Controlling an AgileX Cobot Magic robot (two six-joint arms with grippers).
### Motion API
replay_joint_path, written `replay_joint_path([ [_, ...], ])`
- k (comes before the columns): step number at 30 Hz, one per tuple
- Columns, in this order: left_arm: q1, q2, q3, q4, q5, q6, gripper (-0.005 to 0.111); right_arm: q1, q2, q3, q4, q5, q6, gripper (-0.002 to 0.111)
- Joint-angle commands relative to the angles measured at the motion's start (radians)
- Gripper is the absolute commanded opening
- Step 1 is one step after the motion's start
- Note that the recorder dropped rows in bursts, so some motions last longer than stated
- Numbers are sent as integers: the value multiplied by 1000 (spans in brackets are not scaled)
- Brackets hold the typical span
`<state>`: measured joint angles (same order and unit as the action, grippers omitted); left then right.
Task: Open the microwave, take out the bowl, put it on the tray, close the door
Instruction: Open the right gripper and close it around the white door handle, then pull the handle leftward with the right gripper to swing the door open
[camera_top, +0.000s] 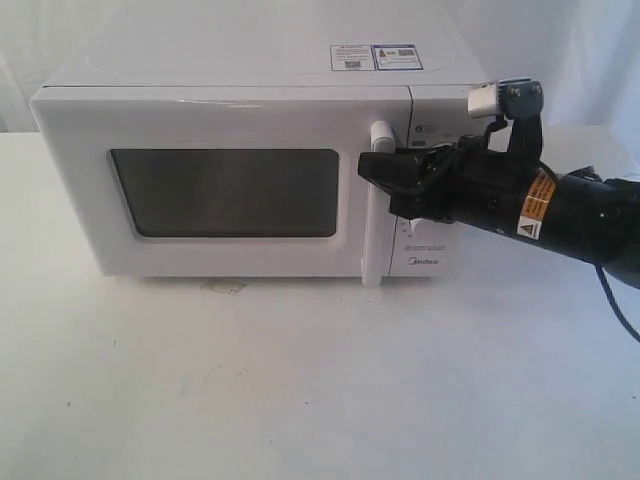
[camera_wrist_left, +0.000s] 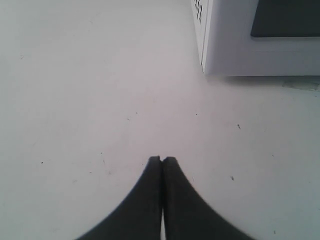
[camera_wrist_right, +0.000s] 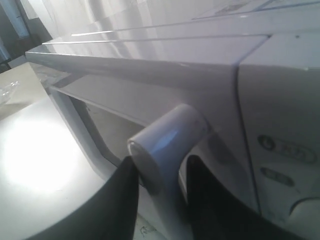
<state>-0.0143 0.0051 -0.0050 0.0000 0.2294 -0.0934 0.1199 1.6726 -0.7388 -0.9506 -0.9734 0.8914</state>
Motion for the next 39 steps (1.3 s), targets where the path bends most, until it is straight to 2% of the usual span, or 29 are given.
replay_joint_path([
  [1, 3, -5, 5, 0, 3, 3, 0, 74, -56, 51, -212, -248, 36, 0],
  [14, 3, -5, 5, 0, 3, 3, 0, 158, -65, 84, -185, -248, 14, 0],
  [39, 3, -5, 5, 0, 3, 3, 0, 197, -176, 167, -233, -248, -19, 0],
])
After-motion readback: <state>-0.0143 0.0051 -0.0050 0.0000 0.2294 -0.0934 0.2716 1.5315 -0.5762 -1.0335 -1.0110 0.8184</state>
